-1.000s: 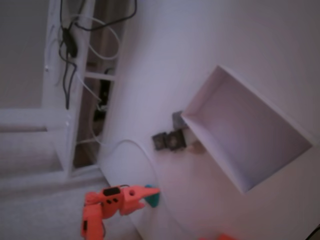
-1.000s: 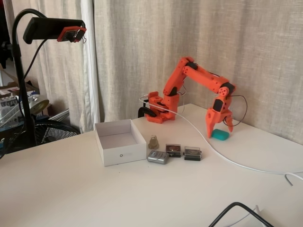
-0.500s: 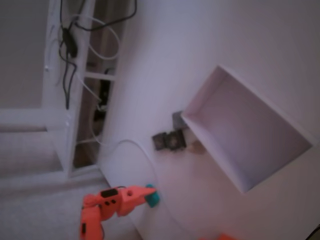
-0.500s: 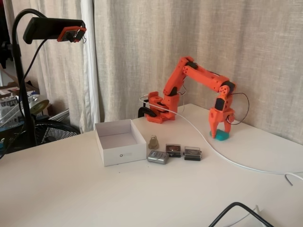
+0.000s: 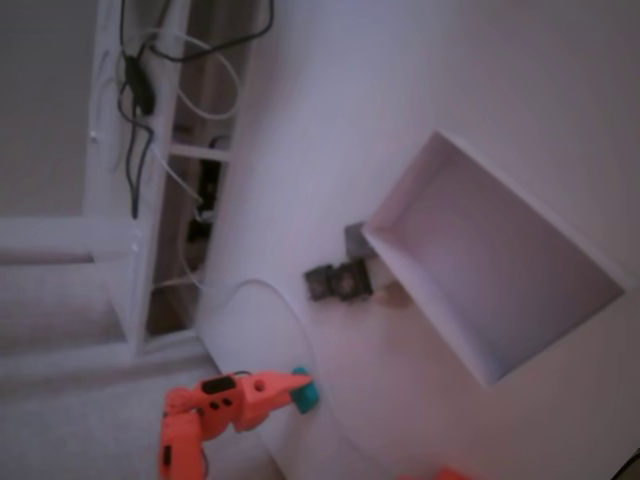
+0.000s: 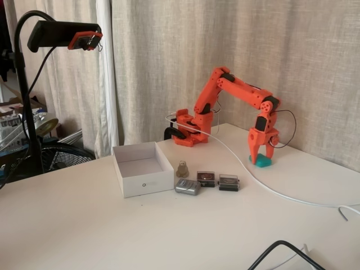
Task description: Grasp the green cube and put it in the bin.
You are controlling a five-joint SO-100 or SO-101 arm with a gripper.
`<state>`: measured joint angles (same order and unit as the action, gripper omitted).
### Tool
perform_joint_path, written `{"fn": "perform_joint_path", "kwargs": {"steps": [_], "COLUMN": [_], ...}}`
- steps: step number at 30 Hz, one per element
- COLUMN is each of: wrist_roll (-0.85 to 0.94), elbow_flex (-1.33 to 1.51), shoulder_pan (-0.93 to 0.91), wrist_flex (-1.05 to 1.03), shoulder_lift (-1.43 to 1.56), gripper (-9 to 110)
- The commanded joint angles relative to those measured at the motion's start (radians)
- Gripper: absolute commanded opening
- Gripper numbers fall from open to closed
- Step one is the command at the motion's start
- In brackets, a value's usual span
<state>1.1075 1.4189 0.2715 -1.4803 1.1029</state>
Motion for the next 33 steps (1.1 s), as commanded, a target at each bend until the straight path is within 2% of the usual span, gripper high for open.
{"fn": "perform_joint_path", "kwargs": {"steps": [1, 7, 9, 11, 21, 33], "wrist_roll": [-0.011, -0.012, -0.012, -0.012, -0.021, -0.021], "elbow_flex": [0.002, 0.002, 0.002, 0.002, -0.006, -0.044], "shoulder_pan": [-0.015, -0.017, -0.018, -0.015, -0.021, -0.097], "wrist_flex": [0.021, 0.040, 0.038, 0.048, 0.075, 0.149], "shoulder_lift": [0.032, 0.032, 0.032, 0.032, 0.054, 0.275], "gripper": [6, 3, 0, -8, -8, -8]}}
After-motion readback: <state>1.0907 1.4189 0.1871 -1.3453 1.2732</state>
